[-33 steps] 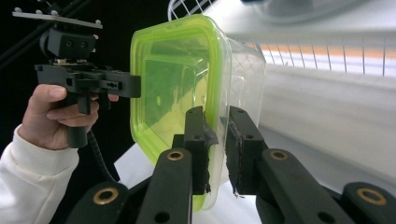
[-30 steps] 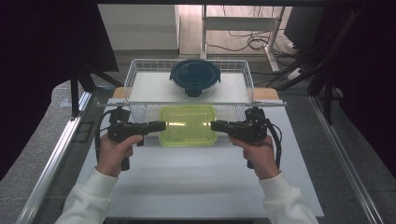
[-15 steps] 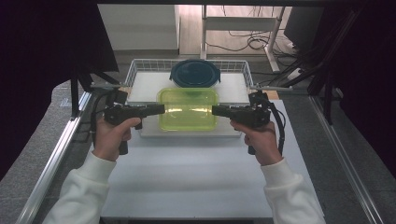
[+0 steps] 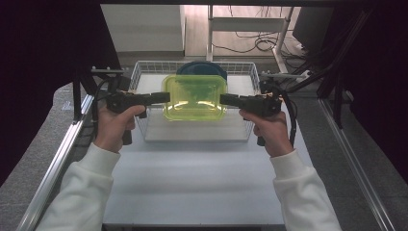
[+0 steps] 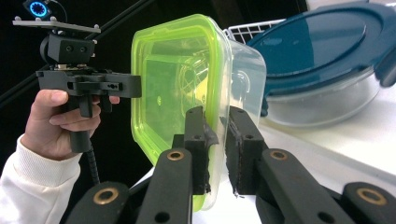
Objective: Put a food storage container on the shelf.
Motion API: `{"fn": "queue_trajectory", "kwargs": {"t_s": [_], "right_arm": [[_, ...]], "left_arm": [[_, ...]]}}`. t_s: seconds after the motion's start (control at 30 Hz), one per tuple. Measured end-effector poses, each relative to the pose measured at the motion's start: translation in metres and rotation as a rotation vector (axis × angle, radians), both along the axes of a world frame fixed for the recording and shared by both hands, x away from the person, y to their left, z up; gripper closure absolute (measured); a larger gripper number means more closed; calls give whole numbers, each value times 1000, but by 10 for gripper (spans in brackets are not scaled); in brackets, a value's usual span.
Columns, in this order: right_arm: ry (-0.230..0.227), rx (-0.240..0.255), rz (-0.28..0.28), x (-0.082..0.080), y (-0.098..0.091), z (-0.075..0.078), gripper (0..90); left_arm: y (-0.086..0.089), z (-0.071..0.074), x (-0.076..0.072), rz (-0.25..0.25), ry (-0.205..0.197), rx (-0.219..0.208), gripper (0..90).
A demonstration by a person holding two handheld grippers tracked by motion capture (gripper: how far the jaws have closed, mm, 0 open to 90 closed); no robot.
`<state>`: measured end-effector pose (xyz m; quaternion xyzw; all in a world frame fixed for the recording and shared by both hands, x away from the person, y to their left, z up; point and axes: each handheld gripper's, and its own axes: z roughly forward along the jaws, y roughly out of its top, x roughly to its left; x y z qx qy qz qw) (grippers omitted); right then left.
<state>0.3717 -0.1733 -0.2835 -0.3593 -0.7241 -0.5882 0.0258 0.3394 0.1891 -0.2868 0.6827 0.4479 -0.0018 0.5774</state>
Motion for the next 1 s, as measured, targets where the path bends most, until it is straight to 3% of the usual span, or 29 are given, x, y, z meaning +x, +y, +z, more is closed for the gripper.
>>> {"fn": "queue_trajectory", "kwargs": {"t_s": [0.5, 0.9, 1.0], "right_arm": [[5, 0, -16, 29, 1, 22, 788], [42, -1, -42, 56, -1, 32, 789], [59, 21, -44, 65, -3, 34, 789]], "left_arm": [[1, 16, 36, -6, 22, -12, 794], [-4, 31, 68, 7, 41, 2, 798], [-5, 36, 74, 9, 38, 4, 798]]}}
